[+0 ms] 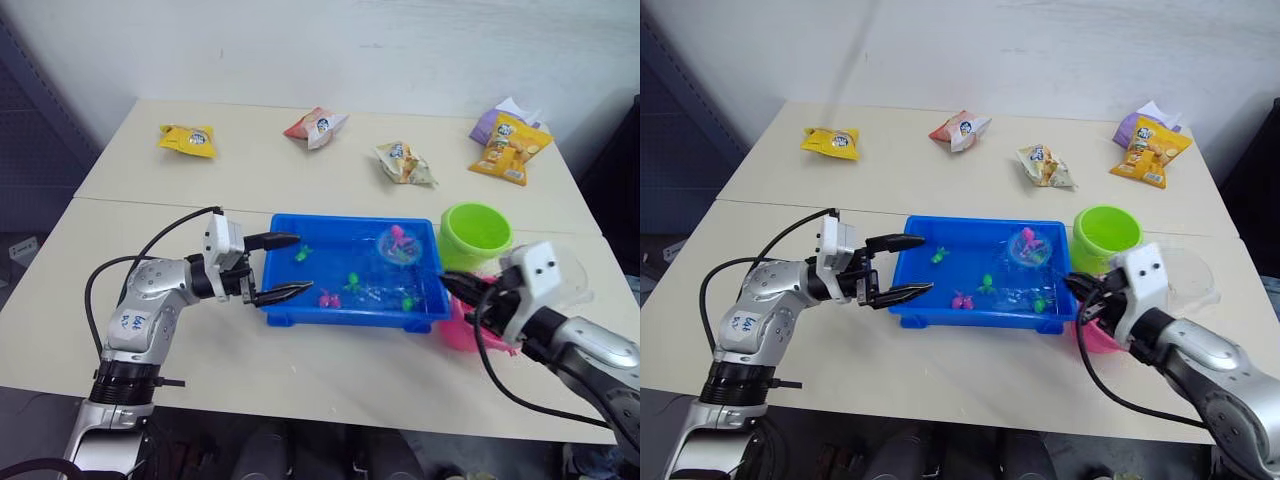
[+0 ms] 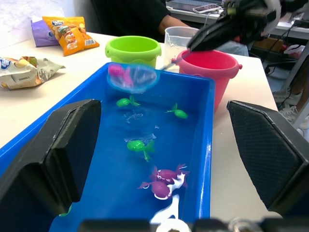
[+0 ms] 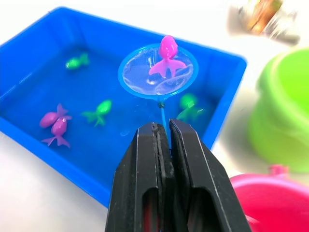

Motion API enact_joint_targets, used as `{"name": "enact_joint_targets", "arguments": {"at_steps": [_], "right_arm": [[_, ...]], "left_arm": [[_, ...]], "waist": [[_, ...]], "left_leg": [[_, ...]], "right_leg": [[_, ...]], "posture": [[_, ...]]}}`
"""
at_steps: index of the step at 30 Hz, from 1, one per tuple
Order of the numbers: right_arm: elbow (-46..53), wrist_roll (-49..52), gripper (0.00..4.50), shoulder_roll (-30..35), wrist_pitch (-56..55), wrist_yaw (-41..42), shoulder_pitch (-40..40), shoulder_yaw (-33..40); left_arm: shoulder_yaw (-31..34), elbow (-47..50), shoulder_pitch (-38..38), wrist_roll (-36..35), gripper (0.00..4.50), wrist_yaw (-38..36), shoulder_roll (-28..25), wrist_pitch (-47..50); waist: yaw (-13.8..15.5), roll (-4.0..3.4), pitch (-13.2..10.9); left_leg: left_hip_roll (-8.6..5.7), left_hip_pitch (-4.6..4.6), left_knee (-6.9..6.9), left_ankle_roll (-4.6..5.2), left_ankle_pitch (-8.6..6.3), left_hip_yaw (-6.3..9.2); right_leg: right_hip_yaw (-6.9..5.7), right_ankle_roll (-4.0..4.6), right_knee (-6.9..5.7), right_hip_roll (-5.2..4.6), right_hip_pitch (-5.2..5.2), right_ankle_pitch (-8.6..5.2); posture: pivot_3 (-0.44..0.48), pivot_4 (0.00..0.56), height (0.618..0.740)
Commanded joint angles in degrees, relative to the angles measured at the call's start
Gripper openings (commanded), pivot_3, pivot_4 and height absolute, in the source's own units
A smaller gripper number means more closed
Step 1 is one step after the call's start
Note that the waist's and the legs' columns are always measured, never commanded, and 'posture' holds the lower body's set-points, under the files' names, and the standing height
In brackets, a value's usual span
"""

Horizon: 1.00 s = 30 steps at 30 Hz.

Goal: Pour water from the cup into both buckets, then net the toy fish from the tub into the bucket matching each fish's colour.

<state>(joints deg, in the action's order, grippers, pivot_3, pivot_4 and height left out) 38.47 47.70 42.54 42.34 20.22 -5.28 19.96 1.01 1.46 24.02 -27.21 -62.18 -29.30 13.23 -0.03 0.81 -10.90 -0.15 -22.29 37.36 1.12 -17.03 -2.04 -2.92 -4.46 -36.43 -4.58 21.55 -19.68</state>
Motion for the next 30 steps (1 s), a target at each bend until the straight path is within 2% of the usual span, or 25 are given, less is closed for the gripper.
{"name": "enact_joint_targets", "arguments": {"at_steps": [1, 4, 11, 13, 17, 20, 24, 30], "right_arm": [[4.25, 0.16, 0.00, -0.16, -4.54, 4.97, -4.15, 5.99], [6.92, -1.38, 0.00, -2.04, -10.73, 10.50, -10.86, 10.71], [10.76, -0.42, 0.00, -8.35, -18.10, 15.44, -24.19, 21.98], [10.43, 0.44, 0.00, -11.00, -20.35, 16.86, -27.84, 25.37], [6.14, -4.19, 0.00, -14.13, -25.19, 19.75, -32.93, 28.37], [2.34, -6.72, 0.00, -16.02, -30.25, 23.10, -34.94, 29.45], [-6.42, -17.62, 0.00, -17.21, -46.67, 29.80, -35.27, 29.35], [-19.24, -31.70, 0.00, -17.99, -67.96, 29.43, -32.15, 26.66]], "left_arm": [[0.17, 1.45, -0.42, -1.22, 4.49, -1.35, -0.62, 0.29], [-0.37, 0.81, 0.21, -1.31, 4.49, -2.72, -0.46, 0.43], [-2.82, 2.32, 3.93, -2.28, 4.49, -4.57, 2.04, 0.94], [-3.95, 3.44, 4.93, -2.65, 4.49, -5.05, 2.99, 1.67], [-5.17, 2.57, 6.41, -2.63, 4.49, -5.70, 4.61, 1.43], [-5.41, 2.09, 6.65, -2.72, 4.49, -5.81, 5.24, 1.57], [-5.58, 0.68, 6.92, -2.49, 4.49, -5.74, 6.58, 0.89], [-5.86, -0.76, 7.00, -1.77, 4.49, -5.87, 7.35, 0.00]], "waist": [[0.05, 0.00, 0.00], [0.15, 0.00, 0.00], [0.42, 0.02, 0.01], [0.45, 0.02, 0.01], [0.08, 0.01, 0.02], [-0.06, 0.00, 0.03], [-0.04, -0.01, 0.03], [-0.01, -0.02, 0.03]], "left_leg": [[0.00, 0.00, 0.00, 0.00, 0.00, 0.00], [0.00, 0.01, -0.03, -0.01, 0.01, 0.00], [-0.02, 0.10, 0.01, -0.01, 0.01, -0.01], [-0.02, 0.13, 0.01, -0.02, 0.01, -0.03], [-0.03, 0.21, -0.01, -0.03, 0.01, -0.07], [-0.03, 0.29, -0.03, -0.06, 0.03, -0.13], [-0.04, 0.35, -0.07, -0.07, 0.04, -0.14], [-0.05, 0.39, -0.07, -0.12, 0.06, -0.17]], "right_leg": [[0.00, 0.00, 0.00, 0.00, 0.00, 0.00], [0.00, 0.00, 0.01, 0.02, -0.02, 0.00], [0.04, -0.03, 0.00, 0.01, -0.12, 0.01], [0.07, -0.03, 0.00, 0.02, -0.12, 0.01], [0.14, -0.03, 0.01, 0.03, -0.15, 0.01], [0.22, -0.02, 0.02, 0.04, -0.13, 0.01], [0.25, 0.00, -0.01, 0.04, -0.13, 0.00], [0.26, 0.00, -0.03, 0.05, -0.14, 0.00]], "posture": [[0.000, 0.150, 0.740], [0.000, 0.150, 0.740], [0.000, 0.150, 0.740], [0.000, 0.150, 0.740], [0.000, 0.150, 0.740], [0.000, 0.150, 0.740], [0.000, 0.150, 0.740], [0.000, 0.150, 0.740]]}}
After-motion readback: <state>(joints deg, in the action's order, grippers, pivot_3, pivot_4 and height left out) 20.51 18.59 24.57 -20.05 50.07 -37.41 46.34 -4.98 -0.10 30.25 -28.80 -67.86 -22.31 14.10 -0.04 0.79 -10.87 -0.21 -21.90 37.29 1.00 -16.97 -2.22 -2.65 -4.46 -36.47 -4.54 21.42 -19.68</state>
